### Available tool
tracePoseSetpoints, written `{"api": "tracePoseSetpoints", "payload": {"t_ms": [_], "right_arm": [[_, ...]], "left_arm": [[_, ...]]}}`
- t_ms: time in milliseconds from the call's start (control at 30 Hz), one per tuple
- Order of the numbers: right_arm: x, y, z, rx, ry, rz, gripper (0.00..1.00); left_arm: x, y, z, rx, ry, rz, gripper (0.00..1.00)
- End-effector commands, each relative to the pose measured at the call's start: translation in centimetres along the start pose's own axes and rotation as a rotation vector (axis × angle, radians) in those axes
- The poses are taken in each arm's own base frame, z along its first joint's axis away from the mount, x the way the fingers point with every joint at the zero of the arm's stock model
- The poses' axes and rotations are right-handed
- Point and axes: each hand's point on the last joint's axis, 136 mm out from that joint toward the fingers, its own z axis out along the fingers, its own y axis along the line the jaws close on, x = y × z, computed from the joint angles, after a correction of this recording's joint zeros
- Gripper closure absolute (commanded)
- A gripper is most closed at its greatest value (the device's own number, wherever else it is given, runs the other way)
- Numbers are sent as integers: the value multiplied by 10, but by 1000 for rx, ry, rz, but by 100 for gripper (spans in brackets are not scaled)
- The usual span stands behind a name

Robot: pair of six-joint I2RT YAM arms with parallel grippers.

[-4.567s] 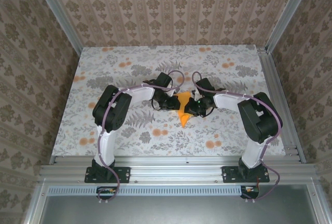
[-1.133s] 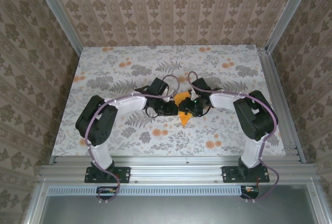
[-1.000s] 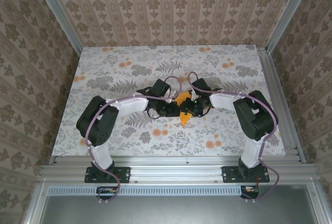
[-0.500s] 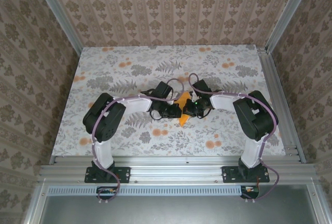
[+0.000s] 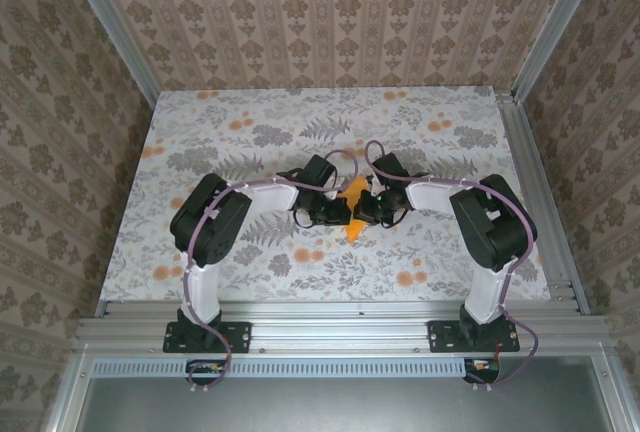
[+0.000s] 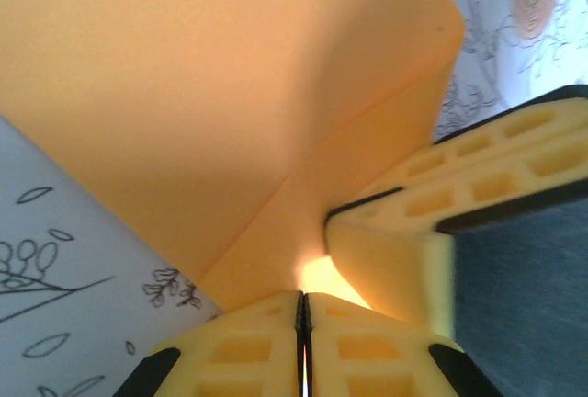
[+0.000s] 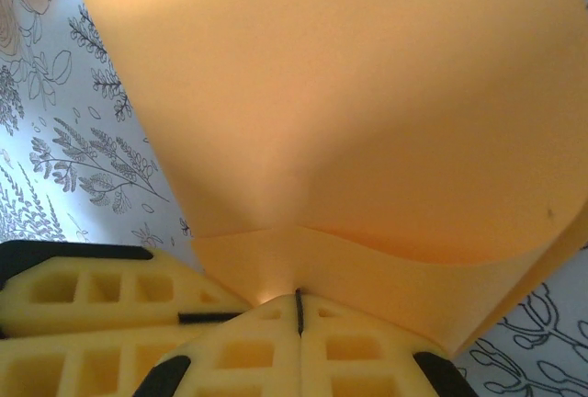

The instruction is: Fold a paper plane with a square sheet of paper (pick it up from the middle)

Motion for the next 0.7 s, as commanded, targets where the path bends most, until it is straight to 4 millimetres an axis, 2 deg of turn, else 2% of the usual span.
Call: {"api": "tracePoseSetpoints", "payload": {"t_ms": [0, 300, 467, 667], "right_arm": [[21, -23, 7, 70, 60, 27, 96], [10, -11, -2, 12, 11, 16, 94], [-2, -1, -19, -39, -52, 18, 79], [-6, 17, -31, -177, -96, 68, 81]], "left_arm": [[2, 16, 3, -69, 26, 17, 89], [18, 40, 9, -156, 83, 18, 89], [26, 46, 9, -175, 102, 15, 89], [29, 48, 12, -171, 111, 11, 89]]}}
